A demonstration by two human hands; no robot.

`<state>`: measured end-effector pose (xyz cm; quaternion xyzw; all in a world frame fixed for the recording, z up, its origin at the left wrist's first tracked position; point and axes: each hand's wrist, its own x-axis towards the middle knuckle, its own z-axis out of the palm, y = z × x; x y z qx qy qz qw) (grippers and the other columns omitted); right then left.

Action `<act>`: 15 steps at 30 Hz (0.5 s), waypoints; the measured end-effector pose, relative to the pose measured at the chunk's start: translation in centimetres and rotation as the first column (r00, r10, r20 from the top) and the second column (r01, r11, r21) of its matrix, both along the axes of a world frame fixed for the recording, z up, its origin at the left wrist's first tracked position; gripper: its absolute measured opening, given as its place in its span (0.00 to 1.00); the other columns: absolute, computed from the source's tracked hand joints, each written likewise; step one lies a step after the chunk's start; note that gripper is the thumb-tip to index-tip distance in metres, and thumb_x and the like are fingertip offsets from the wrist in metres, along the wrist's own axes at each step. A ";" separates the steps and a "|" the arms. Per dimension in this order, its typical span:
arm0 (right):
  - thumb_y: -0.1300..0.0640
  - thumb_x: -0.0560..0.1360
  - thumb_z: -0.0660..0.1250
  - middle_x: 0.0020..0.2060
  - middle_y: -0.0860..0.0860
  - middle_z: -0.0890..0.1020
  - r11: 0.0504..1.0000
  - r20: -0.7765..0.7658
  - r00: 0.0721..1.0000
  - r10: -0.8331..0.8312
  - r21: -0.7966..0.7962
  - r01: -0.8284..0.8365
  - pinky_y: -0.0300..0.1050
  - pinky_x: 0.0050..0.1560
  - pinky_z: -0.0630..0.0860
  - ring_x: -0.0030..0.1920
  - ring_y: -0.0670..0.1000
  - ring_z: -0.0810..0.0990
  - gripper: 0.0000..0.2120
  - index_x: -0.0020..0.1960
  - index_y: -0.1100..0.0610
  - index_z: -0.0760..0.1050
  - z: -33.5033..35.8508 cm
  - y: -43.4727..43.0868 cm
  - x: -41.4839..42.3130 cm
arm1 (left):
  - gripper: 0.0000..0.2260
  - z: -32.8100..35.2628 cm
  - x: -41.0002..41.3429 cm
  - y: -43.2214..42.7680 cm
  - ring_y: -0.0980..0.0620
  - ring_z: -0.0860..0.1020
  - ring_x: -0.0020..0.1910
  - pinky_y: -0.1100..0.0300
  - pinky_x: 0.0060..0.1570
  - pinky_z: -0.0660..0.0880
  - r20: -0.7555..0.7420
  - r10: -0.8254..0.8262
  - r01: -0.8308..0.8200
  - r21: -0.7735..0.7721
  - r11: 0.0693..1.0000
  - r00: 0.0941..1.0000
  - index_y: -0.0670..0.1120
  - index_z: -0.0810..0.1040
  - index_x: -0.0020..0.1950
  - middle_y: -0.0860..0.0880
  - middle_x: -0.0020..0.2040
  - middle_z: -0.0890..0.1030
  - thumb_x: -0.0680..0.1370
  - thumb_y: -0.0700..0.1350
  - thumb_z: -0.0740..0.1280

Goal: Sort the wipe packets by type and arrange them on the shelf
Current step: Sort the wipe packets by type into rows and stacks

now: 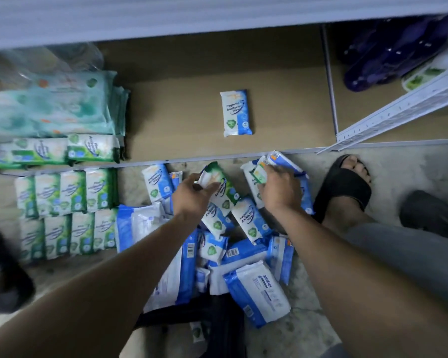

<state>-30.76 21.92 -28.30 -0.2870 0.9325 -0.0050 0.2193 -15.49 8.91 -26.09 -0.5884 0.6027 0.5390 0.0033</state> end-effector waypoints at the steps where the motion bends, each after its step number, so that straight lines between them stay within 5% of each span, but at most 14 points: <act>1: 0.52 0.75 0.71 0.61 0.55 0.78 0.999 -0.013 1.000 0.020 0.035 -0.020 0.54 0.59 0.72 0.63 0.59 0.74 0.23 0.68 0.54 0.73 -0.5 -0.1 0.2 | 0.12 0.1 0.6 -0.5 0.54 0.81 0.41 0.62 0.40 0.73 0.008 0.030 -0.030 0.013 0.999 1.000 0.53 0.80 0.52 0.54 0.39 0.82 0.72 0.52 0.77; 4: 0.51 0.73 0.73 0.64 0.56 0.76 0.997 -0.050 0.999 0.009 0.075 -0.005 0.55 0.61 0.68 0.64 0.59 0.73 0.27 0.69 0.56 0.70 -1.4 -0.2 0.5 | 0.12 -0.1 2.0 -1.7 0.50 0.84 0.45 0.56 0.49 0.78 0.009 0.120 -0.120 0.097 0.988 0.993 0.47 0.81 0.41 0.50 0.43 0.86 0.68 0.52 0.80; 9: 0.46 0.70 0.75 0.56 0.56 0.79 0.985 -0.101 0.984 0.149 0.105 -0.138 0.55 0.58 0.68 0.57 0.59 0.78 0.28 0.64 0.55 0.70 -2.0 -0.5 0.5 | 0.16 1.0 3.7 -3.1 0.63 0.75 0.26 0.66 0.30 0.71 0.002 0.136 -0.134 0.161 0.978 0.991 0.48 0.74 0.29 0.57 0.25 0.78 0.71 0.46 0.79; 15: 0.50 0.75 0.70 0.46 0.56 0.84 0.992 -0.066 0.991 0.114 -0.045 -0.117 0.53 0.50 0.73 0.47 0.60 0.83 0.14 0.57 0.55 0.75 -1.0 -1.3 1.1 | 0.07 1.9 5.2 -4.1 0.42 0.86 0.45 0.46 0.48 0.82 -0.059 0.199 -0.177 0.260 0.949 0.978 0.44 0.81 0.39 0.44 0.43 0.87 0.73 0.43 0.77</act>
